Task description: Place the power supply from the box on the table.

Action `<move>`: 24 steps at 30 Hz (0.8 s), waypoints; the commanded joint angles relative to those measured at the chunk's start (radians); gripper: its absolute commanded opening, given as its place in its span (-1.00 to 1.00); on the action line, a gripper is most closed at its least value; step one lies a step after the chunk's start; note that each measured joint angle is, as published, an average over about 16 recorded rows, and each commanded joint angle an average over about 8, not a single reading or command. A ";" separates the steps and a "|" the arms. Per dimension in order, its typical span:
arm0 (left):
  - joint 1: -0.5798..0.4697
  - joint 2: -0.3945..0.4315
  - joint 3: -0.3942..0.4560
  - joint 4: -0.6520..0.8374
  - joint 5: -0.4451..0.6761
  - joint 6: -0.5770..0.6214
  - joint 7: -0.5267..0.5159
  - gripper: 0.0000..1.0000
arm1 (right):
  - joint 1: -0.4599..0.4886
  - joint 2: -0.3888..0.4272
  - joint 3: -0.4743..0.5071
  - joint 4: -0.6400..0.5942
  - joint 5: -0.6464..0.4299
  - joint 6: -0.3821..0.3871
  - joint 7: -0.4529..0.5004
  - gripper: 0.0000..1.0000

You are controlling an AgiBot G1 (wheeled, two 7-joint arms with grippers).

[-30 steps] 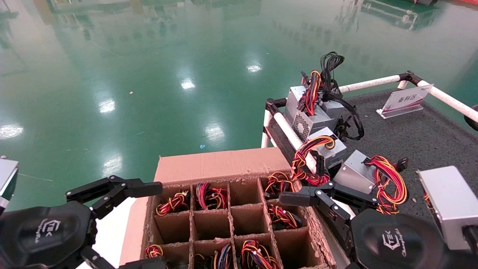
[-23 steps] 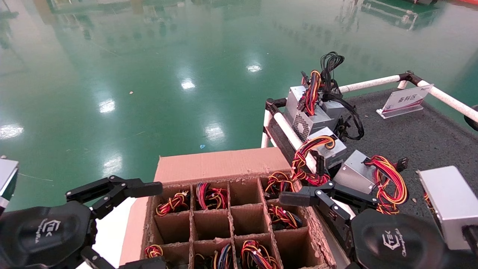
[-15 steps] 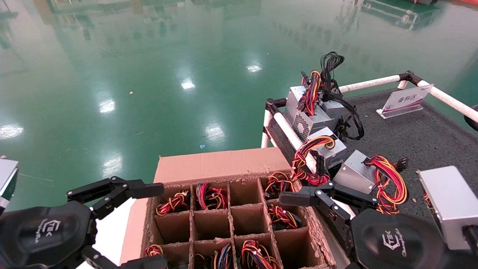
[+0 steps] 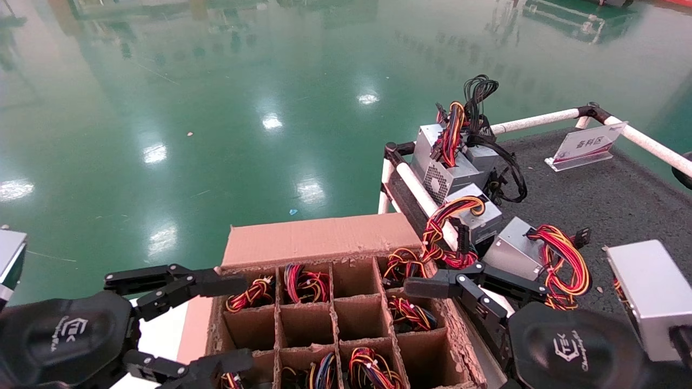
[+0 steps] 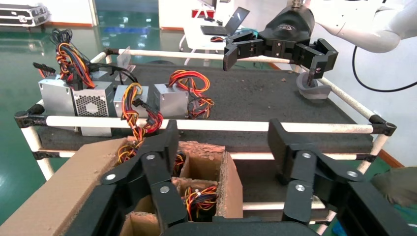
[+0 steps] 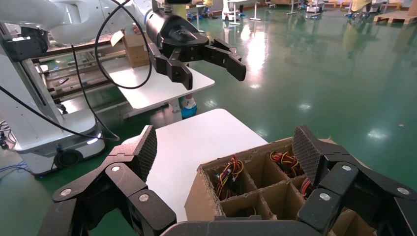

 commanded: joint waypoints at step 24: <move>0.000 0.000 0.000 0.000 0.000 0.000 0.000 -0.96 | 0.000 0.000 0.000 0.000 0.000 0.000 0.000 1.00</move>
